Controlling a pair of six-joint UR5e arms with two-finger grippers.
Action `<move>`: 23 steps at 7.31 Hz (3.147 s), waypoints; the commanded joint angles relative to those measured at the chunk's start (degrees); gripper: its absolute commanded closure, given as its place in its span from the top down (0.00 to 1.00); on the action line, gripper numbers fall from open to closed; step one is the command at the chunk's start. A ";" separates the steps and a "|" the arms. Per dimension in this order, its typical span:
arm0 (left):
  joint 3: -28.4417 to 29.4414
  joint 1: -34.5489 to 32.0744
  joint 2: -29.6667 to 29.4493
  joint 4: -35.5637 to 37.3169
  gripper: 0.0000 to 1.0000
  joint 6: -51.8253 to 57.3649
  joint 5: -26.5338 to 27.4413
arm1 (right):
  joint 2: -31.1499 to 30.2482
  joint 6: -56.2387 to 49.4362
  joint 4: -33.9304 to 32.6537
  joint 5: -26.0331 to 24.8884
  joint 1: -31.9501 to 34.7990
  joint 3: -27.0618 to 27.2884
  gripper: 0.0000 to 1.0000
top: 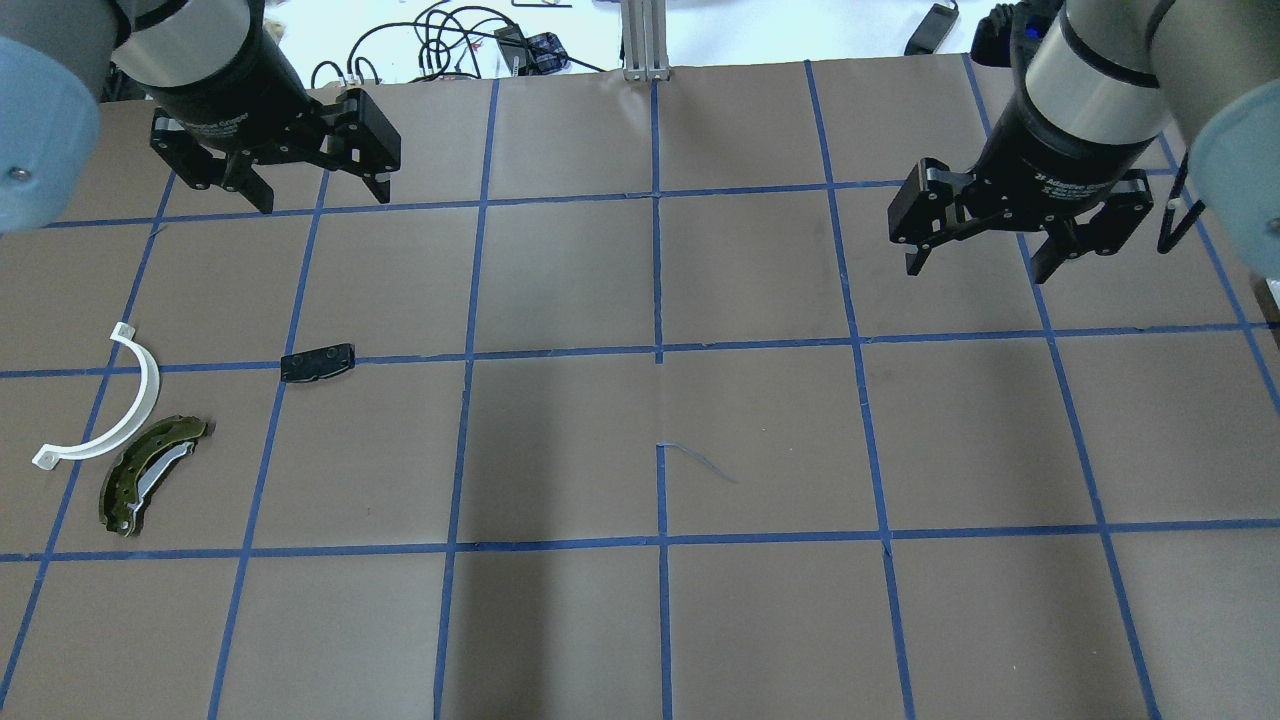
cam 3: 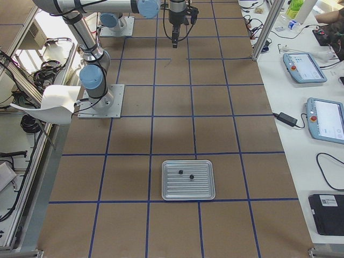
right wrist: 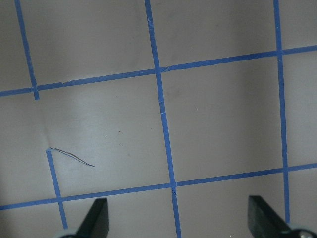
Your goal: Place bearing gear from tray to pile
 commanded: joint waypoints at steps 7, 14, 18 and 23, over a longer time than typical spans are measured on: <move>0.09 0.00 0.20 0.00 1.00 -0.09 0.00 | 7.66 -36.03 -4.87 0.02 -32.74 0.27 1.00; 0.09 0.00 0.29 -0.09 1.00 -0.09 0.17 | 30.33 -50.99 -27.04 -2.88 -47.53 -4.80 1.00; 0.09 0.00 0.20 -0.09 1.00 -0.09 0.00 | 40.28 -53.12 -27.14 -2.71 -49.12 -14.40 1.00; 0.00 0.00 0.29 -0.09 1.00 -0.09 0.08 | 45.03 -52.42 -30.73 -2.62 -49.12 -14.50 0.85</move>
